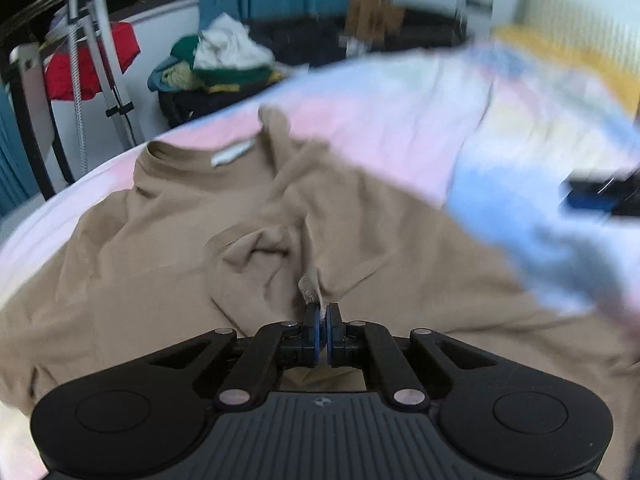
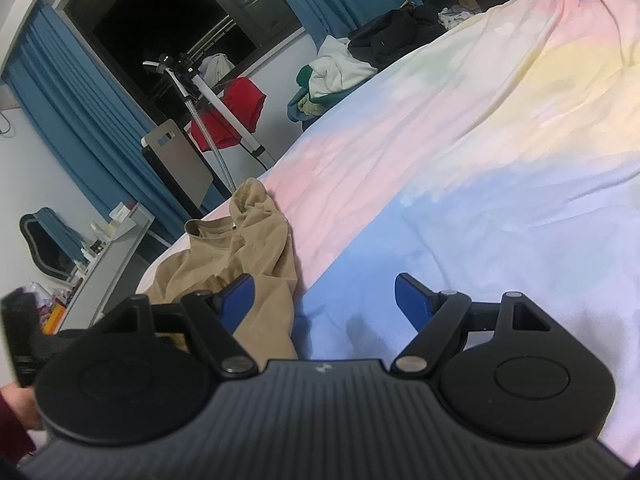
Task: Fold clothes
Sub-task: 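Fold the held side edge over the shirt body with the left gripper, then open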
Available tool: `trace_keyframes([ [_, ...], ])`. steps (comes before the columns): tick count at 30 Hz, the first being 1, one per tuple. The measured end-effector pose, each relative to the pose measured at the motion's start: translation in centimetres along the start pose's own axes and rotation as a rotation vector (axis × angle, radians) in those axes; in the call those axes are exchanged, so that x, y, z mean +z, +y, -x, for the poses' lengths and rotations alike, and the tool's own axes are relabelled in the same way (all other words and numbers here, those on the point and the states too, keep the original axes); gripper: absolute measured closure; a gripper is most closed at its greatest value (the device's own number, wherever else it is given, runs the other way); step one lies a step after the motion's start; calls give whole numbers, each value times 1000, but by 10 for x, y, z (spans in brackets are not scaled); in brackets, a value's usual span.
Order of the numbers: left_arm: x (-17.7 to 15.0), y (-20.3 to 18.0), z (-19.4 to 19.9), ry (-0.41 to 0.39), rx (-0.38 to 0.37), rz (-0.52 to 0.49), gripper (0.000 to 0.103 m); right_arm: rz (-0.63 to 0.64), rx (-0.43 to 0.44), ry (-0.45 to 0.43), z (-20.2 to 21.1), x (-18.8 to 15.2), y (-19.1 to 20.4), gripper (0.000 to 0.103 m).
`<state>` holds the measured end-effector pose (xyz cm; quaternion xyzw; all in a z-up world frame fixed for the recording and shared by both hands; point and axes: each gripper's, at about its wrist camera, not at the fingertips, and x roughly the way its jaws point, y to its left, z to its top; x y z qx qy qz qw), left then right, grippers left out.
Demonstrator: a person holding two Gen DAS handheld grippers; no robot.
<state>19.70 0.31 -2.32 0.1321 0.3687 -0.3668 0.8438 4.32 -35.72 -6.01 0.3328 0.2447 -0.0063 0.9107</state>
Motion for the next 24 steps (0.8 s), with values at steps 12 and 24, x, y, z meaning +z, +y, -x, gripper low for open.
trace_keyframes([
  [12,-67,-14,19,-36,302,388,68,110,36,-62,62,11,9,24],
  [24,-68,-180,55,-53,65,452,50,133,-67,-160,160,-20,-8,23],
])
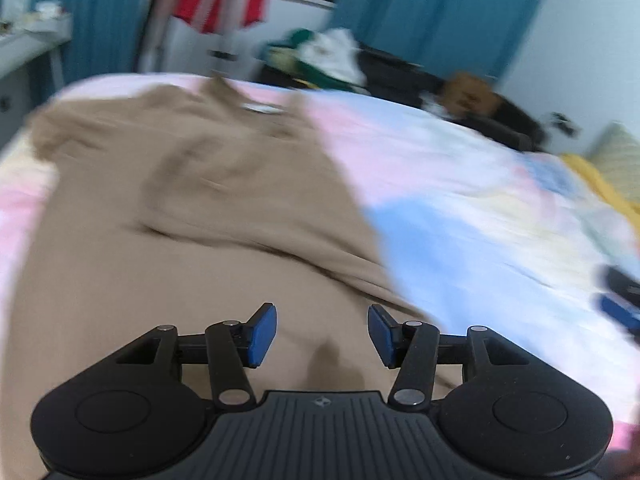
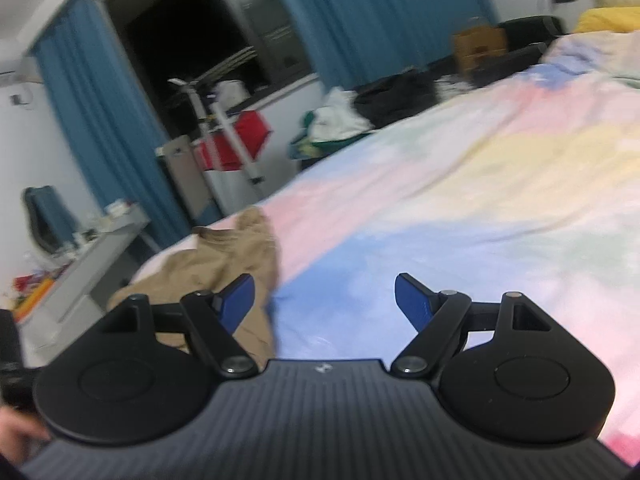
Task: Fold clothes
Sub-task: 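Fold the held side edge over the shirt body with the left gripper, then open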
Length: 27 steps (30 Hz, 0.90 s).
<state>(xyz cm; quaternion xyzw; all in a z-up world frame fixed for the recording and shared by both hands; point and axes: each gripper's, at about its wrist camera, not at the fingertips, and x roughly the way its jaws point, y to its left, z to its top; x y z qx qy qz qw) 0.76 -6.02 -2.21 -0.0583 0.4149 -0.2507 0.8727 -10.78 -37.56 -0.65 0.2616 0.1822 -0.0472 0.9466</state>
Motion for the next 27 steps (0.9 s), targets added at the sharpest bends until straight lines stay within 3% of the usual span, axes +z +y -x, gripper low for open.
trace_keyframes([
  [4,-38,-74,-17,89,-110,-88,50,-110,20,-108,29,-2,-15,23],
  [8,-74,-129,-38,138,-68,-254,46,-173,17,-182,46,-7,-28,22],
  [11,-92,-144,-54,180,-25,-298,43,-221,29,-196,45,-6,-38,22],
  [15,-96,-134,-69,181,19,-299,46,-272,32,-186,37,-6,-47,22],
  [17,-94,-124,-71,178,14,-283,67,-275,35,-175,35,-7,-47,22],
  [18,-92,-119,-72,176,11,-276,72,-275,37,-170,34,-8,-47,22],
  [19,-89,-114,-69,180,-6,-260,86,-273,39,-166,33,-8,-47,22],
  [20,-86,-109,-65,185,-25,-242,91,-271,41,-160,32,-9,-47,22],
  [27,-66,-59,24,154,-114,-101,96,-233,47,-116,25,-10,-39,22],
])
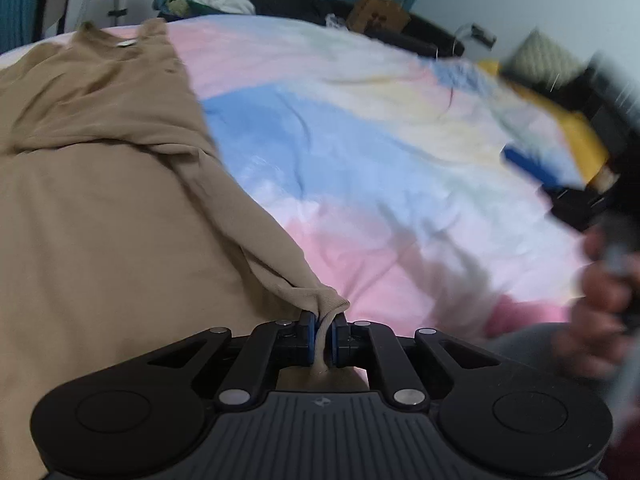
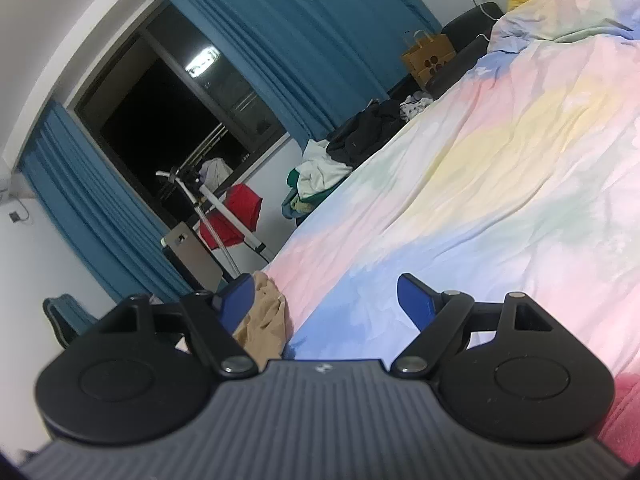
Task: Fold clothes
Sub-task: 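Fold the held side edge over the shirt body with the left gripper, then open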
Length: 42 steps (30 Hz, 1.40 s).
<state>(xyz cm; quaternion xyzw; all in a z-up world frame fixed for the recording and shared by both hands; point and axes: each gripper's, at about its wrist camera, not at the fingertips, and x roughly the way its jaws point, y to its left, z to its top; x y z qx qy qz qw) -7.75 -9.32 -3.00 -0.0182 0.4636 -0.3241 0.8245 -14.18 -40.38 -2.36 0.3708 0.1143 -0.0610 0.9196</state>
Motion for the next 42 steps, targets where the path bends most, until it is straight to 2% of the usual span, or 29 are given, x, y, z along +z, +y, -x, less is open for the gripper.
trace_keyframes([
  [3,-6,34,31,19,18,101,96,33,5,45,-7,-5,6,22],
  [5,-11,56,37,46,39,168,96,73,9,89,-15,-10,14,22],
  [8,-18,78,30,69,111,190,96,161,23,173,-29,-20,29,22],
  [10,-21,91,23,93,110,221,95,234,48,244,-37,-30,42,23],
  [12,-23,99,21,110,95,236,92,323,73,305,-41,-43,57,23],
  [14,-23,103,25,112,68,226,78,409,101,360,-44,-57,72,24],
  [15,-23,106,30,108,38,228,71,440,118,384,-46,-64,78,28],
  [17,-19,113,42,89,-14,245,48,486,146,445,-52,-80,91,33],
  [18,-15,119,49,67,-31,265,44,504,159,474,-55,-87,96,35],
  [21,4,142,61,-13,-48,358,41,536,216,549,-64,-107,108,35],
  [23,24,162,62,-74,-46,442,35,538,268,590,-69,-117,115,35],
  [27,72,205,29,-158,-34,643,34,572,328,669,-79,-134,123,35],
  [30,104,231,-6,-190,-8,723,34,581,379,711,-81,-146,128,35],
  [34,128,250,-41,-235,57,782,41,637,393,759,-82,-162,131,35],
  [36,137,252,-51,-264,86,779,51,675,388,816,-84,-174,133,36],
  [39,148,245,-56,-287,103,725,83,715,363,895,-89,-187,134,36],
  [40,151,242,-57,-290,105,700,101,720,362,907,-88,-189,134,36],
  [42,157,228,-48,-310,132,596,100,731,368,925,-87,-192,135,36],
])
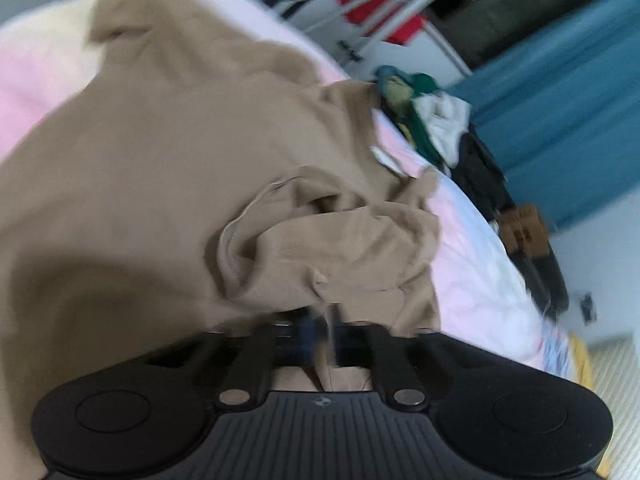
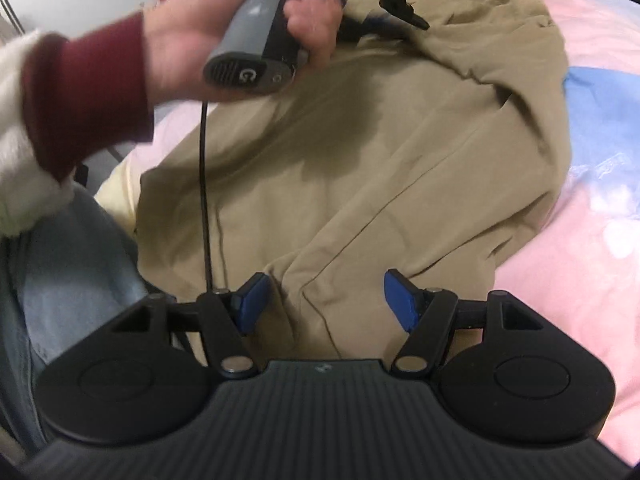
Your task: Fold clothes
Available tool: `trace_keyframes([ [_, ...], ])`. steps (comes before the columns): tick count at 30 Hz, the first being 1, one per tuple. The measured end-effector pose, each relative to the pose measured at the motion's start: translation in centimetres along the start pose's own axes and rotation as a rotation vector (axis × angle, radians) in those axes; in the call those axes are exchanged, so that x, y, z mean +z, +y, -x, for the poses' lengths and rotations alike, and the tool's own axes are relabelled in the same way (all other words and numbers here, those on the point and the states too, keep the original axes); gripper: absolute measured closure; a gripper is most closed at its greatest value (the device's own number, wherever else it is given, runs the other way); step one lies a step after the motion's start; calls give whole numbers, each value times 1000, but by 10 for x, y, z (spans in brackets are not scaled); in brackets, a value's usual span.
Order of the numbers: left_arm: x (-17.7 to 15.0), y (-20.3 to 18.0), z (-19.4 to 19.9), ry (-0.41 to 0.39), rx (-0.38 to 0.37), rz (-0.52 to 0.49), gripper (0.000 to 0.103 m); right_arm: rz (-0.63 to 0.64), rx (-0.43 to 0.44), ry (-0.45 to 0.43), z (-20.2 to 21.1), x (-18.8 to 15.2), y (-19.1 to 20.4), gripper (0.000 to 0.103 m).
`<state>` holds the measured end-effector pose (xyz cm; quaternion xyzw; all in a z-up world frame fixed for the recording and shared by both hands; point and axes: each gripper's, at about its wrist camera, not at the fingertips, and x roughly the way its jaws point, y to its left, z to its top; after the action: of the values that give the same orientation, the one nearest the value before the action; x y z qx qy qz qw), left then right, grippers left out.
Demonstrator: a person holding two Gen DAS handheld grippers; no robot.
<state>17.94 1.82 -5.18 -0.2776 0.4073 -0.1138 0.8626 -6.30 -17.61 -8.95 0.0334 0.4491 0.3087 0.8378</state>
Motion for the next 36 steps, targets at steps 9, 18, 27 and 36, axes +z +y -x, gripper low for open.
trace_keyframes([
  [9,20,-48,8,-158,150,-277,101,126,65,47,5,-10,23,36],
  [18,30,-15,-39,-99,237,-249,96,78,198,-8,27,-15,17,35],
  [27,1,-13,68,-113,155,-499,56,51,239,-146,49,-5,14,35],
  [36,-52,11,183,-165,71,-538,30,-2,-2,-394,78,14,12,35],
])
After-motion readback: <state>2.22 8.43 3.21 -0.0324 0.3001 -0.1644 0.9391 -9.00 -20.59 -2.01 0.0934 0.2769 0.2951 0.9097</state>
